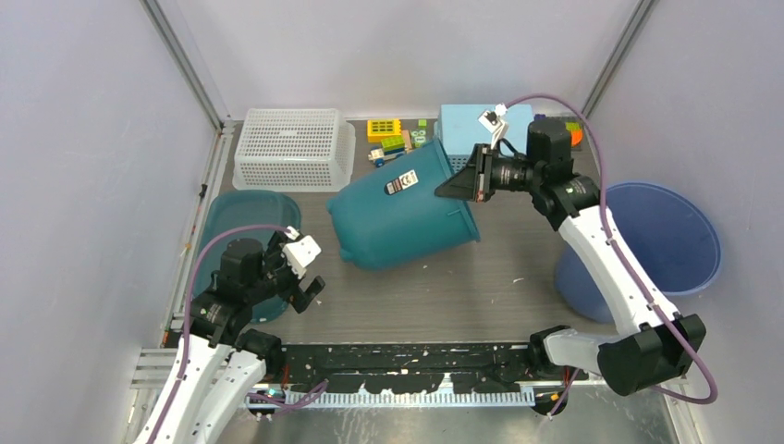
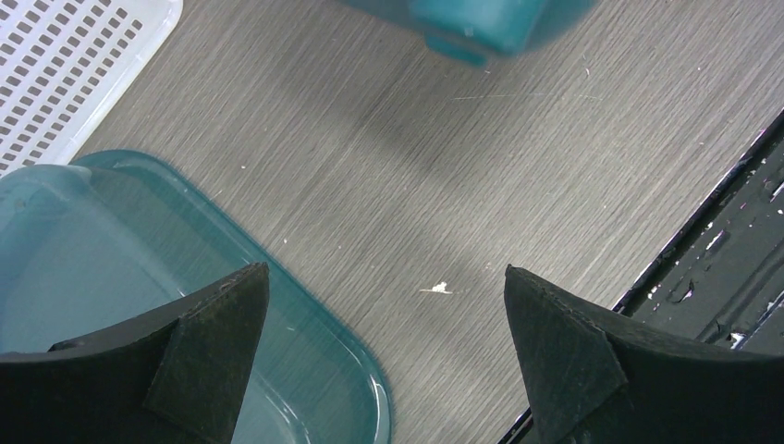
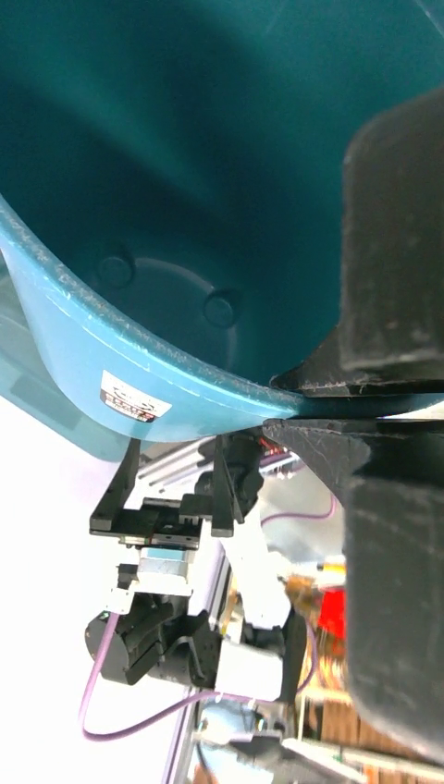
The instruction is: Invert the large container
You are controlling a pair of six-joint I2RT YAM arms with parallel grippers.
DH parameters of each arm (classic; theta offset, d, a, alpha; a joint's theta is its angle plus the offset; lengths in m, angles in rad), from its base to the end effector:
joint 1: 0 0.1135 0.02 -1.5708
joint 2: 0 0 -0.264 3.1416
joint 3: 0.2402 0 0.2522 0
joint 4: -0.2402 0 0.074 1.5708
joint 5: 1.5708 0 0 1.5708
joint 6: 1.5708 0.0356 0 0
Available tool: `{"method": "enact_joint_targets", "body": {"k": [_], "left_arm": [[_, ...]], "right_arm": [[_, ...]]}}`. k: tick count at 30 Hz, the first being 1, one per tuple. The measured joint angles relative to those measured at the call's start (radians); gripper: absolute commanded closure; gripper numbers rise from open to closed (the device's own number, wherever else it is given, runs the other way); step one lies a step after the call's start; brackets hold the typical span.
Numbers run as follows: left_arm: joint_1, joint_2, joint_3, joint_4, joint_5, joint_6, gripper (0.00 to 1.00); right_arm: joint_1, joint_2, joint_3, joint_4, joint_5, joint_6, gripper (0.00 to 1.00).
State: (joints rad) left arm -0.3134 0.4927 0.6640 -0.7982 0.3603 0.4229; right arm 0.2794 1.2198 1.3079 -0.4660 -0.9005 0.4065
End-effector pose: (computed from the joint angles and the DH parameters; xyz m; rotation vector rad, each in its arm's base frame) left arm 0.0964 -0.0445 0.2763 0.9654 1.9443 -0.3327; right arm 0.2396 0.0978 0.4073 -0.5081 1.9609 1.3155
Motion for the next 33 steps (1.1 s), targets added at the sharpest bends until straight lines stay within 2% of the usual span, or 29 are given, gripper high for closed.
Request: {"method": "enact_joint_targets", "body": {"k": [3, 7, 11, 16, 24, 33], "left_arm": [[0.003, 0.000, 0.000, 0.000, 0.000, 0.000, 0.00], [0.007, 0.001, 0.000, 0.000, 0.000, 0.000, 0.00], [0.007, 0.002, 0.000, 0.000, 0.000, 0.000, 0.00], [0.007, 0.004, -0.001, 0.000, 0.000, 0.000, 0.00], [0.007, 0.004, -0.002, 0.001, 0.000, 0.000, 0.00], [0.007, 0.004, -0.007, 0.001, 0.004, 0.000, 0.00]], "right_arm": [[0.000, 0.000, -0.100, 0.100, -0.027, 0.069, 0.99], [0.000, 0.003, -0.168, 0.152, -0.049, 0.111, 0.98], [0.000, 0.003, -0.196, 0.158, -0.070, 0.097, 0.90], [0.000, 0.004, -0.241, 0.149, -0.088, 0.055, 0.73], [-0.013, 0.005, -0.254, 0.051, -0.108, -0.078, 0.53], [-0.020, 0.005, -0.228, -0.167, 0.007, -0.270, 0.47]]}}
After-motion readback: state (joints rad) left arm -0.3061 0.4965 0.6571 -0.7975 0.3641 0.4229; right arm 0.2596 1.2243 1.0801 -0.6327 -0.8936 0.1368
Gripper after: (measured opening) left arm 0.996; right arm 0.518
